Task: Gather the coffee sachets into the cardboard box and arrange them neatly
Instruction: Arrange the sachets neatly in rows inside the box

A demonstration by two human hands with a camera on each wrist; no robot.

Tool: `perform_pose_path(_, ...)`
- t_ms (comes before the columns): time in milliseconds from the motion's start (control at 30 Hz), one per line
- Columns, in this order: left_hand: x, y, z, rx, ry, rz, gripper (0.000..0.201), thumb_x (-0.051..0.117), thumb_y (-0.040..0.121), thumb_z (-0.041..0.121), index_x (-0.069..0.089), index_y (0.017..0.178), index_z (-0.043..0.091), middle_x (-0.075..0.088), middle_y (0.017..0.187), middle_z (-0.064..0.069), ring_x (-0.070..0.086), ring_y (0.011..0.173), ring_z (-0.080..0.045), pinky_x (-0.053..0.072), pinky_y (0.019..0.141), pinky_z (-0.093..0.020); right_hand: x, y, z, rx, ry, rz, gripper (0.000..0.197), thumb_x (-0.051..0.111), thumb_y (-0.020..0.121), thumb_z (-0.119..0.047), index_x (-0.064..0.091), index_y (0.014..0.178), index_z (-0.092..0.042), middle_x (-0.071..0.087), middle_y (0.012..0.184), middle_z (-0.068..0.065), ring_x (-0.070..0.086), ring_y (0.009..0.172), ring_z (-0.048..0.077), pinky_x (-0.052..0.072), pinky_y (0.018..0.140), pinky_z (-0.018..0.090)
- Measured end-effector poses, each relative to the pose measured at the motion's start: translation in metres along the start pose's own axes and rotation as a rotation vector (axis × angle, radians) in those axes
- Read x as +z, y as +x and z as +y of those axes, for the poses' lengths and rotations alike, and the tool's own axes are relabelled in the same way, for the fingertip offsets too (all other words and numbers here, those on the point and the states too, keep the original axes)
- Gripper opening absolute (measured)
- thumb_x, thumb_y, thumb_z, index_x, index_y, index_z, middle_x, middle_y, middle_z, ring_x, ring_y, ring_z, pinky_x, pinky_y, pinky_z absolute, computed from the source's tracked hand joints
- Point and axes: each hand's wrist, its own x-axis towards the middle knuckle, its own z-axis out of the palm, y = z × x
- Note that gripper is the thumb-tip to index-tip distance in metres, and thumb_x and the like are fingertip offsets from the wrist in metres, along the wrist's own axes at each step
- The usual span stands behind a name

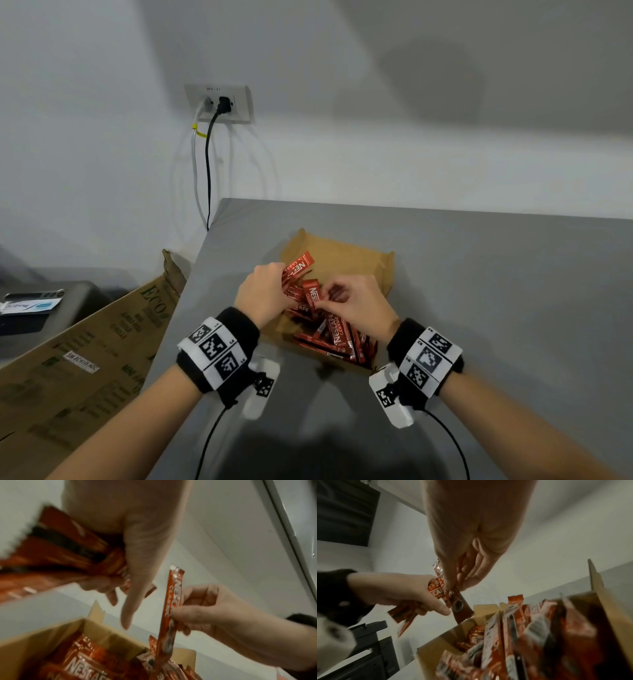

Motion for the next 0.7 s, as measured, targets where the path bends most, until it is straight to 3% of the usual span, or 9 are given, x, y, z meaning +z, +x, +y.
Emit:
perform_pose_path(133, 0.001, 0.008, -0.003, -0.013, 0.32, -0.04, 0.03, 0.07, 0.078, 0.027, 0.057, 0.101, 0.015, 0.056, 0.1, -0.004, 0.061, 0.091, -0.026, 0.046, 0.072, -0.034, 0.011, 0.001, 0.001, 0.003, -0.052, 0.001, 0.007, 0.071, 0.081, -0.02, 0.066, 0.083, -0.014, 0.061, 0.081, -0.013, 0.058, 0.074, -0.001, 0.051, 0.077, 0.016)
perform_pose_path(267, 0.003, 0.015, -0.016, -0.072, 0.356, -0.229, 0.048, 0.076, 0.07, 0.021, 0.055, 0.114, 0.018, 0.056, 0.109, -0.007, 0.059, 0.099, -0.028, 0.05, 0.085, -0.039, 0.023, 0.008, -0.004, -0.002, -0.169, -0.075, 0.009, 0.068, 0.084, -0.019, 0.066, 0.088, -0.012, 0.068, 0.092, 0.002, 0.061, 0.08, 0.008, 0.052, 0.079, 0.021)
perform_pose_path(500, 0.011, 0.005, -0.032, -0.081, 0.315, -0.195, 0.005, 0.058, 0.083, 0.015, 0.059, 0.085, 0.01, 0.061, 0.082, -0.007, 0.062, 0.079, -0.028, 0.052, 0.071, -0.035, 0.034, 0.014, -0.013, -0.022, -0.508, -0.298, 0.008, 0.059, 0.084, -0.011, 0.065, 0.089, -0.01, 0.068, 0.094, 0.007, 0.062, 0.088, 0.024, 0.049, 0.075, 0.032)
perform_pose_path(600, 0.018, -0.003, -0.039, -0.079, 0.311, -0.194, 0.026, 0.054, 0.086, 0.022, 0.044, 0.063, 0.016, 0.048, 0.063, 0.002, 0.055, 0.063, -0.023, 0.044, 0.058, -0.03, 0.036, 0.016, -0.017, -0.034, -0.582, -0.355, 0.01, 0.056, 0.082, -0.005, 0.064, 0.087, -0.008, 0.067, 0.092, 0.011, 0.061, 0.086, 0.029, 0.048, 0.07, 0.034)
perform_pose_path(700, 0.018, -0.011, -0.037, -0.095, 0.338, -0.236, 0.031, 0.052, 0.087, 0.022, 0.038, 0.059, 0.018, 0.046, 0.062, 0.002, 0.049, 0.056, -0.018, 0.041, 0.056, -0.028, 0.04, 0.014, -0.021, -0.08, -0.685, -0.459, 0.013, 0.055, 0.081, -0.002, 0.061, 0.092, -0.005, 0.064, 0.096, 0.015, 0.06, 0.089, 0.034, 0.044, 0.068, 0.035)
